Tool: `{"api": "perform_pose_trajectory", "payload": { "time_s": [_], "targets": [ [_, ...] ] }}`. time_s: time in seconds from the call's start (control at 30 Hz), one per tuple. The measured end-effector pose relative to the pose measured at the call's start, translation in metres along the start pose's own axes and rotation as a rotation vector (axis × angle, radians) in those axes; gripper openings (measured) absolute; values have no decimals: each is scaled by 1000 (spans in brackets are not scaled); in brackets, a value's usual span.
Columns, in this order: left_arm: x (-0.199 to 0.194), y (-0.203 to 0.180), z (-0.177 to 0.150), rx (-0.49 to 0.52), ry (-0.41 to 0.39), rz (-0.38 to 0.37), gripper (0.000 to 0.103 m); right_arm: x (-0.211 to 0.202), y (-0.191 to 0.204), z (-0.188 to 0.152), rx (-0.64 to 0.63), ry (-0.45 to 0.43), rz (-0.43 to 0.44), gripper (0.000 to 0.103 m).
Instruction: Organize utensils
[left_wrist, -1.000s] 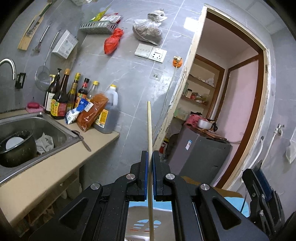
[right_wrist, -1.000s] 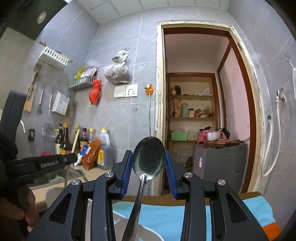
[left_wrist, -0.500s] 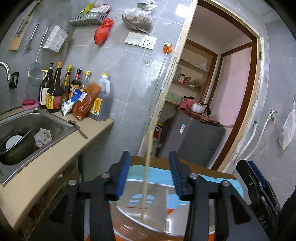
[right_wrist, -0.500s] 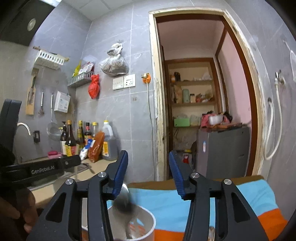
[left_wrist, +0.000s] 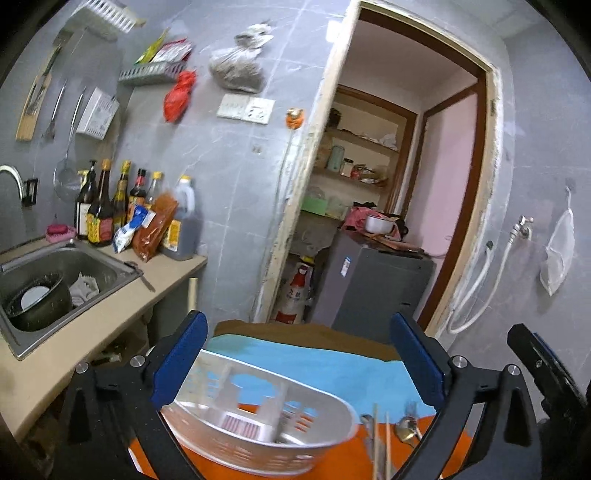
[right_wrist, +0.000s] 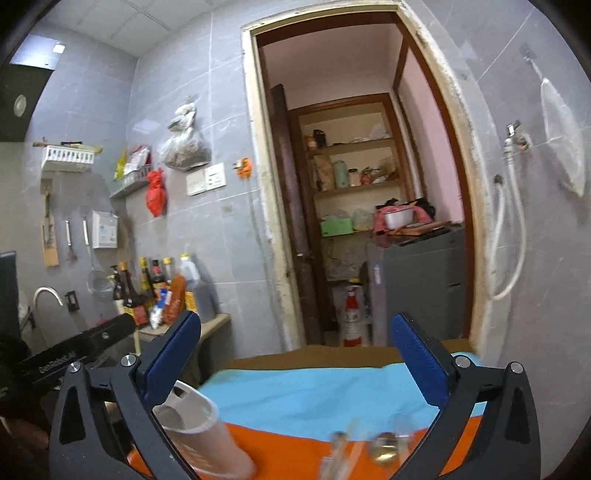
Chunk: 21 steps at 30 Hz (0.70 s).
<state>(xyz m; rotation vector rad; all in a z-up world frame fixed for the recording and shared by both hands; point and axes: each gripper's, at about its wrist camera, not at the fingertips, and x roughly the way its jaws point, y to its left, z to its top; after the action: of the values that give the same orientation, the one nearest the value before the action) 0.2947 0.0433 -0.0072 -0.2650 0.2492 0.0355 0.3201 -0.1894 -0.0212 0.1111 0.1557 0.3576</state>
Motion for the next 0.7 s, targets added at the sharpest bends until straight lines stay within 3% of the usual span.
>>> {"api": "perform_pose_trajectory", "payload": {
  "time_s": [0.2, 0.4, 0.7],
  "targets": [
    [-5, -44, -15, 69, 22, -22, 97, -26, -35, 2, -53, 14, -50, 103],
    [5, -77, -44, 145, 103, -62, 97, -36, -72, -10, -92, 71, -88, 103],
    [44, -113, -95, 223, 246, -88, 97, -26, -122, -48, -54, 207, -131, 103]
  ]
}}
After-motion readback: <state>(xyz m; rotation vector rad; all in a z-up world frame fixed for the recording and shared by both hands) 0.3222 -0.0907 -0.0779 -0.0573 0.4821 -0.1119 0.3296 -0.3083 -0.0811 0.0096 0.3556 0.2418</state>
